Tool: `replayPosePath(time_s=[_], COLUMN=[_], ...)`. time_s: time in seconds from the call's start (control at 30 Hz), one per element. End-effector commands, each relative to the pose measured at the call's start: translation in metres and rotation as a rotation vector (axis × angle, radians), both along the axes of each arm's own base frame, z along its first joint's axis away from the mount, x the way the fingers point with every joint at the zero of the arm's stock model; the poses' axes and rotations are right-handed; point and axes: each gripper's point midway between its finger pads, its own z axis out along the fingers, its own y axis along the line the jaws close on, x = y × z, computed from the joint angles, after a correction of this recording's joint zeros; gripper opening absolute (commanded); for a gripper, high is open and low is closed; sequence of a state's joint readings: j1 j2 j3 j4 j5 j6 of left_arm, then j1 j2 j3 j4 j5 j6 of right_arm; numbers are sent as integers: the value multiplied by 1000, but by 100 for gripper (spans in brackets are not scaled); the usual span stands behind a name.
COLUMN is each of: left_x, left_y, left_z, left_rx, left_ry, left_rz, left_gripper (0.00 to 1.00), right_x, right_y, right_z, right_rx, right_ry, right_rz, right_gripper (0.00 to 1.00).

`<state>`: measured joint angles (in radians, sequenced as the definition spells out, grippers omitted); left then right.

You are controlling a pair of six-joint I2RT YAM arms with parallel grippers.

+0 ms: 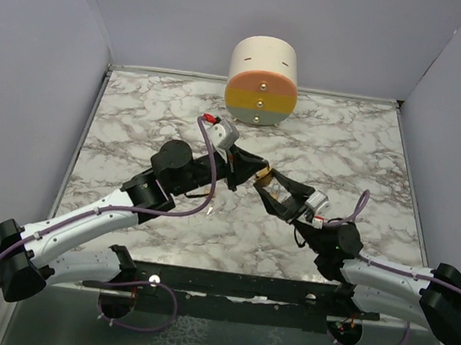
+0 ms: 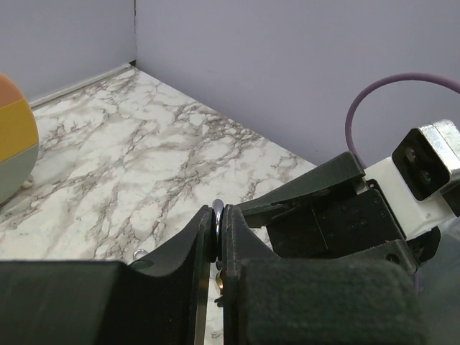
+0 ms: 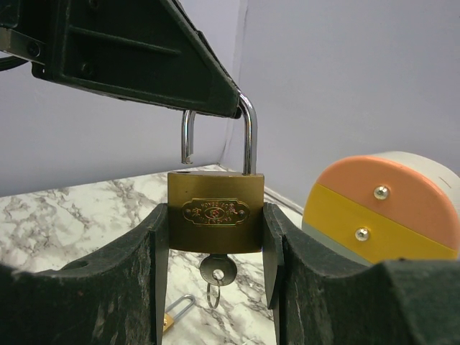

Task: Lock with the key
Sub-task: Lock the lock.

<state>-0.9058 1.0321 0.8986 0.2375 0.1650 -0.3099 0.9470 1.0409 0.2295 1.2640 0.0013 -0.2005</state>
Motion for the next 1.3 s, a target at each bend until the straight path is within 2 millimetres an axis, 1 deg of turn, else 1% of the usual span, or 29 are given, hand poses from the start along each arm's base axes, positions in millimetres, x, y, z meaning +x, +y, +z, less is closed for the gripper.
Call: replayPosePath(time_s=[0.0,0.1,0.2,0.33,0.53,0.77,1.07,1.27], left_x=[-13,-13,-14,-15,-16,-19,-26,-29], left_y=[-11,-12,-12,-11,-10,-12,-23,-27], left_z=[15,12,11,7,-2,-6,-9,-17], left_rx=[-52,-57,-60,-53,-46,-50,-51,-36], left_ry=[11,23,26,20,33,45,56,69], left_rz=[-61,-52,-52,-46,-37,-39,-56,-53], left_gripper=[0,0,0,2,0,0,0,0], right_x=[1,6,9,8,4,3,8,10], right_y=[-9,-13,-15,-21,-24,-32,-37,-44], right_z=[45,54,59,68,80,96,98,103], right_rx=[113,141,157,198,214,249,270,305], right_ry=[-86,-74,-65,-64,-57,-64,-75,-85], right_rz=[-39,-68,-85,-89,-74,-91,-133,-162], right_gripper=[1,1,1,1,1,1,1,1])
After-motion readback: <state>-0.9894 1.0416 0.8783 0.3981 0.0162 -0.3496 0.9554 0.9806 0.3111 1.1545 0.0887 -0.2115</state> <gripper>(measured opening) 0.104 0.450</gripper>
